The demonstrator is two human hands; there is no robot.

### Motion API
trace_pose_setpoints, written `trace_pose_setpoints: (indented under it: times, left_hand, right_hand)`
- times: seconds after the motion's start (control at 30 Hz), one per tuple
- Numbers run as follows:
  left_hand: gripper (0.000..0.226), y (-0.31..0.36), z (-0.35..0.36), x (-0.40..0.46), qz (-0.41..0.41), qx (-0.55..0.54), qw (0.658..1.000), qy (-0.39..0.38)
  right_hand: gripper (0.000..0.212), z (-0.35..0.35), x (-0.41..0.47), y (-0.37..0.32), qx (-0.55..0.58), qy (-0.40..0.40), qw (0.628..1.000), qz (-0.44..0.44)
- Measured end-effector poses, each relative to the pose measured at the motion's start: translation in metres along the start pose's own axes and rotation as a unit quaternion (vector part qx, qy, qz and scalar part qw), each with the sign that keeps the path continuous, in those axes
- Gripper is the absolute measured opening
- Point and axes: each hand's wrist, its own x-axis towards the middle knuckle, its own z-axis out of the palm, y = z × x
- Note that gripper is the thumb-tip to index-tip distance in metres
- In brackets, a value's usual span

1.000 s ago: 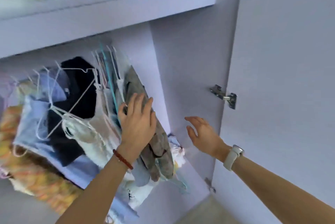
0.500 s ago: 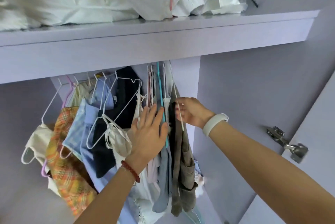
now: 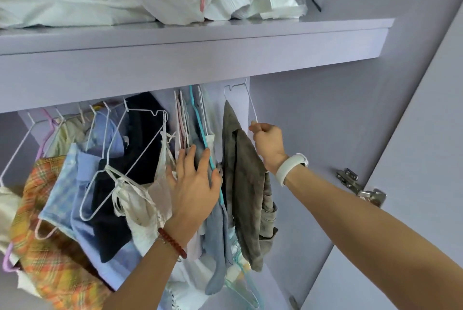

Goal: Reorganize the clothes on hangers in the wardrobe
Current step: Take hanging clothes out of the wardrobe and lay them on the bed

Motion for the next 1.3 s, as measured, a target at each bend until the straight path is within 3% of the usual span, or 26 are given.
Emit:
trace_pose_setpoints:
  times: [0.13,0.33,0.43,0.53,0.6,0.7,0.87,1.03,1.17,1.3]
  left_hand:
    - [0.046,0.015,-0.008,0.002,0.010,-0.004,1.000,0.024]
    - [0.042,0.066,-0.007,-0.001,0.148,-0.091,0.982,0.069]
    - [0.045,0.101,0.016,-0.008,0.210,-0.172,0.963,0.000]
    - [0.049,0.135,0.051,-0.026,0.228,-0.175,0.951,-0.115]
    - [0.041,0.157,0.072,-0.046,0.292,-0.184,0.923,-0.173]
    - [0.034,0.192,0.092,-0.081,0.375,-0.240,0.854,-0.271]
    - [0.017,0.268,0.093,-0.157,0.462,-0.311,0.699,-0.448]
    - [0.021,0.350,0.052,-0.246,0.514,-0.394,0.573,-0.501]
    - [0.018,0.419,0.021,-0.318,0.568,-0.446,0.549,-0.421]
    - [0.009,0.478,0.014,-0.390,0.571,-0.475,0.580,-0.335]
  right_hand:
    - [0.036,-0.031,-0.018,0.034,-0.048,0.017,0.998,-0.034]
    - [0.047,-0.116,-0.081,0.103,-0.163,0.071,0.983,-0.051]
    - [0.046,-0.169,-0.121,0.123,-0.239,0.089,0.965,-0.056]
    - [0.041,-0.222,-0.171,0.131,-0.338,0.131,0.928,-0.079]
    - [0.048,-0.256,-0.208,0.132,-0.420,0.166,0.887,-0.100]
    - [0.063,-0.306,-0.269,0.130,-0.511,0.214,0.826,-0.103]
    - [0.058,-0.383,-0.383,0.132,-0.576,0.289,0.760,-0.078]
    - [0.049,-0.436,-0.490,0.127,-0.581,0.453,0.675,-0.024]
    - [0.040,-0.455,-0.570,0.125,-0.550,0.527,0.646,0.043]
    - [0.029,-0.457,-0.622,0.133,-0.520,0.519,0.668,0.115]
